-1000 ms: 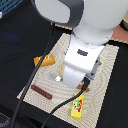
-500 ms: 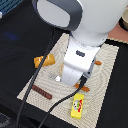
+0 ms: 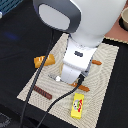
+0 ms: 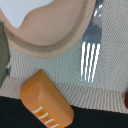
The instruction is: Interact with the objects in diverse but meaningful ways.
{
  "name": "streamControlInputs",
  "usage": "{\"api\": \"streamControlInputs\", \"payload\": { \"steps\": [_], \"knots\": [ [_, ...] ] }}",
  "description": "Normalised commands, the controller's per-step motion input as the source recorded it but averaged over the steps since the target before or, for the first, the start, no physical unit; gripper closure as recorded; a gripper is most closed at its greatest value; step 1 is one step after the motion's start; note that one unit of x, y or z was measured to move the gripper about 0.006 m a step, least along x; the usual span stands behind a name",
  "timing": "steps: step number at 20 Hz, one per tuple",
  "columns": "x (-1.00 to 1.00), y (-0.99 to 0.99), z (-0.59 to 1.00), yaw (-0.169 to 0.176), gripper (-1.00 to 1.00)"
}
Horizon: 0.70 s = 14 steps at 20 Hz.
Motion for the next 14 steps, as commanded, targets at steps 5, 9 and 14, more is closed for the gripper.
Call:
{"api": "streamControlInputs", "payload": {
  "steps": [5, 9, 14],
  "knots": [
    [-1.00, 0.25, 0.12, 0.000, -1.00],
    [-1.00, 0.25, 0.18, 0.000, -1.00],
    [-1.00, 0.25, 0.21, 0.000, -1.00]
  ]
}}
